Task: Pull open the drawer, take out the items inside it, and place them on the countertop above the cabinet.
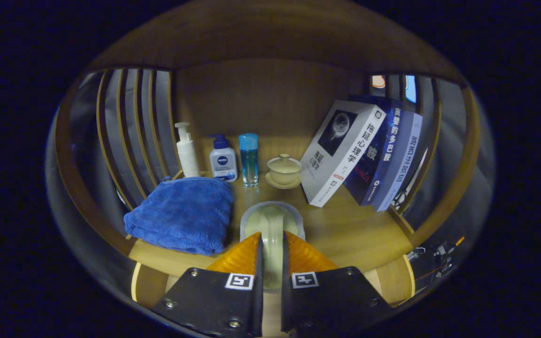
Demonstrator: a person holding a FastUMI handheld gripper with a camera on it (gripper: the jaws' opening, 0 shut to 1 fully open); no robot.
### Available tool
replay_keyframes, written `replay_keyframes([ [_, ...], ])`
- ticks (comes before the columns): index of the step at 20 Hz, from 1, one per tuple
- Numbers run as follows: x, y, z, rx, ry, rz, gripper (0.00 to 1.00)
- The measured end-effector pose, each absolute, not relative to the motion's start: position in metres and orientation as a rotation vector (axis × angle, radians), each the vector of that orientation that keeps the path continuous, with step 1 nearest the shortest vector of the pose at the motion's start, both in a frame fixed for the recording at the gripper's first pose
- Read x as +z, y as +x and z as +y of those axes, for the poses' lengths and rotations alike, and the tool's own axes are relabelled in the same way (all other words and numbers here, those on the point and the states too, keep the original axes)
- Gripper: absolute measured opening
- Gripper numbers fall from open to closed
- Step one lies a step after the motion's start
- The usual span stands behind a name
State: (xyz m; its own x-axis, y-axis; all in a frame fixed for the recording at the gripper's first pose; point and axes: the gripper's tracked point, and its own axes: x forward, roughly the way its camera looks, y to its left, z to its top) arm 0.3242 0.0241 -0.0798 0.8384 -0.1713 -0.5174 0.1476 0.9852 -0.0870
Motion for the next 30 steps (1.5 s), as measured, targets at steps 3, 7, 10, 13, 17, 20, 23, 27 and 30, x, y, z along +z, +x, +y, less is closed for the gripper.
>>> replay_keyframes([
  [3,-0.09,0.33,0.022,-0.163,-0.053,0.576,0.16],
  [7,-0.094,0.335,0.021,-0.159,-0.058,0.576,0.18],
  [10,-0.092,0.338,0.022,-0.154,-0.051,0.562,0.2],
  [13,-0.087,0.34,0.024,-0.141,-0.033,0.544,0.2],
  [17,-0.073,0.33,0.026,-0.139,-0.036,0.503,0.2],
  [20,-0.052,0.311,0.03,-0.135,-0.035,0.437,0.2],
  [23,-0.031,0.284,0.036,-0.135,-0.033,0.358,0.2],
  [27,-0.012,0.241,0.042,-0.151,-0.047,0.29,0.2],
  [30,-0.001,0.212,0.044,-0.166,-0.05,0.247,0.2],
])
